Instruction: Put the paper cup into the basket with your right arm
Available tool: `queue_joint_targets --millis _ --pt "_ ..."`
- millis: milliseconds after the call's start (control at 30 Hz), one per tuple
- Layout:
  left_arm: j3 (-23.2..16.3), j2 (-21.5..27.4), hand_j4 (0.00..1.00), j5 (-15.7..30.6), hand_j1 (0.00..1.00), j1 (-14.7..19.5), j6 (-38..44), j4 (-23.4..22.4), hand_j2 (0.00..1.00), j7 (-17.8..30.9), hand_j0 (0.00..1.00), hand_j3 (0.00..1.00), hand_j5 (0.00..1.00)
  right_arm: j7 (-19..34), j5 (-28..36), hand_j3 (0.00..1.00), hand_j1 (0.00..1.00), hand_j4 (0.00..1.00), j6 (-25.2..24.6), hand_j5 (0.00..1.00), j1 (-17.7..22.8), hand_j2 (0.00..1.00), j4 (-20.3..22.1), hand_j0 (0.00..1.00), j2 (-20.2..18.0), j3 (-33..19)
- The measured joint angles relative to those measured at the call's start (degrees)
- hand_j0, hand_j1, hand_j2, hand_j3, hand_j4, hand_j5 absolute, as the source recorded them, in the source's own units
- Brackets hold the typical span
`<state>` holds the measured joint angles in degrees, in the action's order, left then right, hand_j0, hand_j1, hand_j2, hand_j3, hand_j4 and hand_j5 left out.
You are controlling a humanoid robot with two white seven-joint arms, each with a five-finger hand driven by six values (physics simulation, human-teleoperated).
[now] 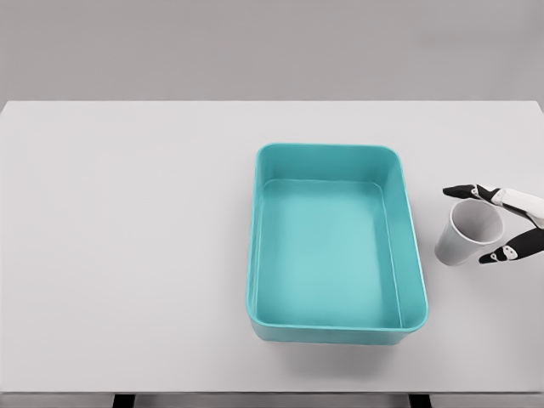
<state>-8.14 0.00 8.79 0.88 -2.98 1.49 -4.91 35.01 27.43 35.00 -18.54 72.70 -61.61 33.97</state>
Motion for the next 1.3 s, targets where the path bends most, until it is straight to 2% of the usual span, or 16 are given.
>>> queue_joint_targets --millis 167,433,900,1000,1033,1067,1300 --pt "0.0 0.0 1.0 0.0 1.0 0.0 0.0 0.0 1.0 0.0 1.0 1.0 1.0 0.0 0.0 0.7 0.7 0.7 -0.1 0.7 0.1 0.7 -0.1 0.7 0.0 -0.2" --pt "0.0 0.0 1.0 0.0 1.0 0.0 0.0 0.0 1.0 0.0 1.0 1.0 1.0 0.0 -0.1 0.72 0.72 0.72 0.0 0.72 0.0 0.72 0.1 0.72 0.0 -0.8" --pt "0.0 0.0 1.0 0.0 1.0 0.0 0.0 0.0 1.0 0.0 1.0 1.0 1.0 0.0 0.2 0.73 0.73 0.73 0.1 0.73 0.0 0.73 2.5 0.73 0.3 -6.6" --pt "0.0 0.0 1.0 0.0 1.0 0.0 0.0 0.0 1.0 0.0 1.0 1.0 1.0 0.0 0.2 0.71 0.71 0.71 0.1 0.71 0.0 0.71 3.1 0.71 0.4 -8.0" --pt "0.0 0.0 1.0 0.0 1.0 0.0 0.0 0.0 1.0 0.0 1.0 1.0 1.0 0.0 0.2 0.66 0.66 0.66 0.1 0.66 0.0 0.66 3.3 0.66 0.4 -8.5" --pt "0.0 0.0 1.0 0.0 1.0 0.0 0.0 0.0 1.0 0.0 1.0 1.0 1.0 0.0 0.2 0.64 0.64 0.64 0.1 0.64 0.0 0.64 3.3 0.64 0.4 -8.8" --pt "0.0 0.0 1.0 0.0 1.0 0.0 0.0 0.0 1.0 0.0 1.0 1.0 1.0 0.0 0.1 0.65 0.65 0.65 0.1 0.65 -0.1 0.65 6.4 0.65 0.6 -12.0"
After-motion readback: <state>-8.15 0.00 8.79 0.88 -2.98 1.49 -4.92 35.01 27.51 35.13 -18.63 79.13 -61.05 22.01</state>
